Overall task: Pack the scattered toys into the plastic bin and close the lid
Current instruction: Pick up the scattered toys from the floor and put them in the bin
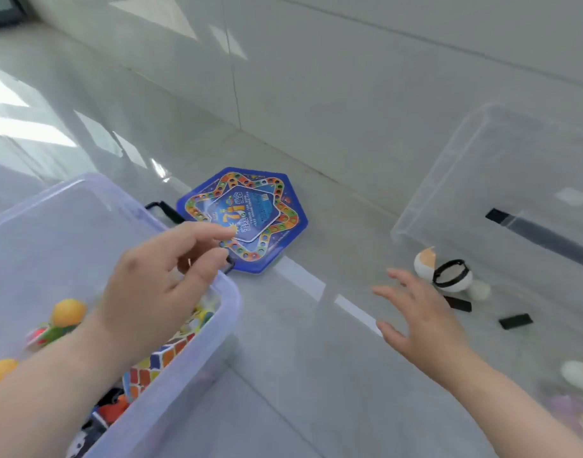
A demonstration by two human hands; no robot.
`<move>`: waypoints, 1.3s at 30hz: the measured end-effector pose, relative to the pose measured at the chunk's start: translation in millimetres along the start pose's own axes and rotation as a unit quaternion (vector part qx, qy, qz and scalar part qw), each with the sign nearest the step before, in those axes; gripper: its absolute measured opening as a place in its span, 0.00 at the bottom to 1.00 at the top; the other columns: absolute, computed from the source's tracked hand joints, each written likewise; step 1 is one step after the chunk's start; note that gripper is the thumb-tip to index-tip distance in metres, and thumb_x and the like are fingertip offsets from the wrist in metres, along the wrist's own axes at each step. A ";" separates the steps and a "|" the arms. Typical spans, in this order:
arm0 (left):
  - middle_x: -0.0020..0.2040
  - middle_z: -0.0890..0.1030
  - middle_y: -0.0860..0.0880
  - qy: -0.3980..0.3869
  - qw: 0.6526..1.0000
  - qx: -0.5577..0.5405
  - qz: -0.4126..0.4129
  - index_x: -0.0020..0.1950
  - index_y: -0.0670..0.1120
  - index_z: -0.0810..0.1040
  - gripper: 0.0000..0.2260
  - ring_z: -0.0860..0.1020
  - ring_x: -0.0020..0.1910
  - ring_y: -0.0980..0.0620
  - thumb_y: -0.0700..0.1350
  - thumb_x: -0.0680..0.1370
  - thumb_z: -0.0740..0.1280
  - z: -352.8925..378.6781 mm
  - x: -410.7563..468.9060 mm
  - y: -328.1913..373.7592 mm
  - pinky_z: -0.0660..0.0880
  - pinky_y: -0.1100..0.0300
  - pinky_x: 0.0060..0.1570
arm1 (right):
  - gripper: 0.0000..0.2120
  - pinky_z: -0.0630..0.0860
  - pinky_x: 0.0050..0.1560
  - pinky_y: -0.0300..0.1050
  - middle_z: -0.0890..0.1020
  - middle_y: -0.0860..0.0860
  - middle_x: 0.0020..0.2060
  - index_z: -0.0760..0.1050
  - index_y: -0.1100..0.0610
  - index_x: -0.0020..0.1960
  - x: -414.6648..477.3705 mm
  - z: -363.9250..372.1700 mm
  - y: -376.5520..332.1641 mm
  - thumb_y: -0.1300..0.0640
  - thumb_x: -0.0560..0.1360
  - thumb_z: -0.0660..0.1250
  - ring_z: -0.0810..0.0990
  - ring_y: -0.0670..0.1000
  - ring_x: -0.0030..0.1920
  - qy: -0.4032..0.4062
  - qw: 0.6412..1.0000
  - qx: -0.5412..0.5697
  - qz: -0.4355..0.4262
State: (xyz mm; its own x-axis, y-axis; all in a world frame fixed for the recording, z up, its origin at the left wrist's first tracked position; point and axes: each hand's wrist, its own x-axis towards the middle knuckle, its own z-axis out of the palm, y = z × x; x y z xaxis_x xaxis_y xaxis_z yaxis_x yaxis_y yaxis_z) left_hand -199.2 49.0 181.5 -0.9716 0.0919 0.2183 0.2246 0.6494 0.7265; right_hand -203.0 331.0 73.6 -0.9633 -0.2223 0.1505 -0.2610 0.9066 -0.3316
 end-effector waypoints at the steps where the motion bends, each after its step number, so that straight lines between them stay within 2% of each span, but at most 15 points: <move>1: 0.40 0.78 0.70 -0.020 1.000 -0.004 0.024 0.44 0.68 0.76 0.11 0.74 0.36 0.68 0.55 0.69 0.57 14.9 7.3 12.9 0.65 0.84 0.39 | 0.23 0.70 0.60 0.52 0.75 0.57 0.63 0.73 0.49 0.59 -14.2 -4.4 28.0 0.54 0.65 0.73 0.72 0.54 0.62 -0.046 0.995 -0.059 0.071; 3: 0.42 0.77 0.70 -0.059 0.995 -0.004 0.074 0.49 0.59 0.75 0.12 0.73 0.36 0.71 0.54 0.69 0.57 47.5 18.7 34.4 0.66 0.83 0.40 | 0.26 0.55 0.70 0.48 0.59 0.55 0.73 0.65 0.51 0.69 -49.6 -14.3 78.6 0.54 0.72 0.68 0.58 0.57 0.72 -0.125 0.957 -0.075 0.252; 5: 0.45 0.76 0.66 -0.100 0.989 -0.007 0.104 0.51 0.57 0.73 0.13 0.73 0.37 0.68 0.54 0.69 0.56 83.1 25.6 52.2 0.67 0.80 0.39 | 0.28 0.50 0.72 0.49 0.53 0.56 0.75 0.62 0.54 0.71 -84.0 -23.1 117.8 0.55 0.74 0.66 0.51 0.59 0.74 -0.092 0.912 -0.040 0.397; 8: 0.31 0.78 0.60 -0.169 0.977 0.010 0.129 0.44 0.53 0.81 0.17 0.72 0.40 0.67 0.55 0.68 0.54 142.6 26.4 66.9 0.66 0.80 0.40 | 0.29 0.49 0.72 0.53 0.49 0.58 0.75 0.62 0.55 0.72 -117.0 -26.1 156.6 0.56 0.73 0.67 0.47 0.60 0.74 -0.025 0.870 -0.008 0.492; 10: 0.39 0.79 0.58 -0.216 0.964 0.042 0.148 0.48 0.49 0.81 0.23 0.73 0.44 0.65 0.57 0.68 0.51 185.9 25.4 69.6 0.66 0.76 0.42 | 0.29 0.48 0.72 0.54 0.46 0.58 0.75 0.59 0.54 0.73 -130.0 -21.0 174.7 0.54 0.74 0.65 0.45 0.60 0.74 -0.041 0.854 0.002 0.519; 12: 0.52 0.78 0.56 -0.271 0.946 0.104 0.144 0.57 0.50 0.77 0.23 0.74 0.53 0.62 0.57 0.72 0.52 222.8 24.1 70.1 0.67 0.68 0.51 | 0.28 0.48 0.73 0.54 0.47 0.57 0.76 0.55 0.53 0.74 -136.8 -14.7 187.4 0.53 0.77 0.61 0.46 0.60 0.74 -0.062 0.851 -0.003 0.522; 15: 0.67 0.69 0.56 -0.317 0.930 0.165 0.090 0.67 0.52 0.67 0.16 0.67 0.67 0.55 0.47 0.79 0.57 261.0 28.2 72.0 0.64 0.64 0.60 | 0.26 0.52 0.72 0.50 0.51 0.57 0.75 0.56 0.55 0.73 -134.8 -7.7 200.1 0.54 0.78 0.59 0.52 0.60 0.73 -0.050 0.866 0.012 0.497; 19: 0.72 0.61 0.54 -0.322 0.920 0.213 0.068 0.72 0.52 0.59 0.21 0.61 0.71 0.52 0.46 0.79 0.57 290.6 42.6 72.0 0.62 0.61 0.64 | 0.23 0.60 0.67 0.49 0.56 0.59 0.73 0.62 0.60 0.70 -125.7 -3.8 213.9 0.60 0.76 0.62 0.61 0.62 0.68 -0.049 0.883 0.025 0.465; 23: 0.76 0.52 0.53 -0.345 0.887 0.303 0.057 0.75 0.52 0.50 0.26 0.56 0.73 0.48 0.50 0.79 0.57 317.1 65.2 71.0 0.65 0.51 0.65 | 0.14 0.63 0.58 0.47 0.67 0.60 0.63 0.67 0.66 0.60 -108.6 -0.9 229.4 0.67 0.75 0.60 0.66 0.62 0.60 -0.062 0.893 0.000 0.446; 27: 0.76 0.47 0.50 -0.371 0.859 0.353 0.018 0.74 0.54 0.50 0.26 0.58 0.71 0.42 0.53 0.79 0.57 340.1 78.4 73.0 0.67 0.48 0.61 | 0.14 0.67 0.51 0.48 0.69 0.60 0.60 0.65 0.65 0.60 -92.1 -0.5 229.6 0.68 0.75 0.55 0.67 0.59 0.60 -0.122 0.899 -0.054 0.418; 30: 0.76 0.48 0.46 -0.385 0.854 0.351 -0.016 0.73 0.53 0.54 0.25 0.62 0.69 0.40 0.54 0.79 0.57 353.7 81.9 66.6 0.67 0.49 0.62 | 0.14 0.66 0.43 0.47 0.69 0.59 0.61 0.68 0.64 0.58 -78.1 0.9 215.1 0.65 0.72 0.59 0.69 0.59 0.58 -0.046 0.919 -0.044 0.390; 32: 0.75 0.50 0.45 -0.380 0.862 0.334 -0.041 0.73 0.49 0.56 0.24 0.62 0.69 0.41 0.54 0.79 0.57 357.6 81.4 58.4 0.65 0.49 0.64 | 0.19 0.66 0.44 0.46 0.64 0.57 0.68 0.67 0.60 0.63 -61.8 2.6 205.4 0.63 0.72 0.60 0.70 0.58 0.60 -0.026 0.940 -0.026 0.339; 34: 0.74 0.55 0.44 -0.361 0.877 0.310 -0.058 0.72 0.44 0.57 0.24 0.62 0.69 0.41 0.52 0.79 0.57 357.1 77.4 50.2 0.64 0.49 0.64 | 0.29 0.67 0.47 0.44 0.52 0.51 0.75 0.57 0.51 0.72 -42.9 4.2 198.9 0.61 0.73 0.60 0.70 0.56 0.63 -0.081 0.951 -0.022 0.298; 36: 0.73 0.57 0.44 -0.345 0.894 0.280 -0.062 0.73 0.42 0.55 0.26 0.63 0.69 0.41 0.49 0.79 0.59 352.1 70.4 43.1 0.63 0.50 0.65 | 0.34 0.65 0.43 0.42 0.44 0.48 0.76 0.48 0.45 0.74 -28.9 7.9 196.9 0.61 0.74 0.60 0.71 0.55 0.61 -0.135 0.949 -0.024 0.284; 39: 0.76 0.52 0.46 -0.349 0.907 0.233 -0.038 0.75 0.44 0.50 0.30 0.59 0.72 0.44 0.47 0.77 0.62 335.0 63.1 37.7 0.60 0.54 0.68 | 0.35 0.64 0.40 0.42 0.40 0.48 0.76 0.45 0.43 0.74 -18.1 14.8 197.9 0.62 0.75 0.58 0.73 0.55 0.58 -0.169 0.941 -0.030 0.290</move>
State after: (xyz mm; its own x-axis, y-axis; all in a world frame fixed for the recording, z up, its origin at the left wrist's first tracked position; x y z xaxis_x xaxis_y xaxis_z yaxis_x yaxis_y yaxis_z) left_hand -277.1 332.2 4.3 -0.8297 0.3838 -0.4054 0.2573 0.9074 0.3323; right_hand -238.1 509.1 -8.6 -0.9098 0.2251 -0.3487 0.3102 0.9270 -0.2109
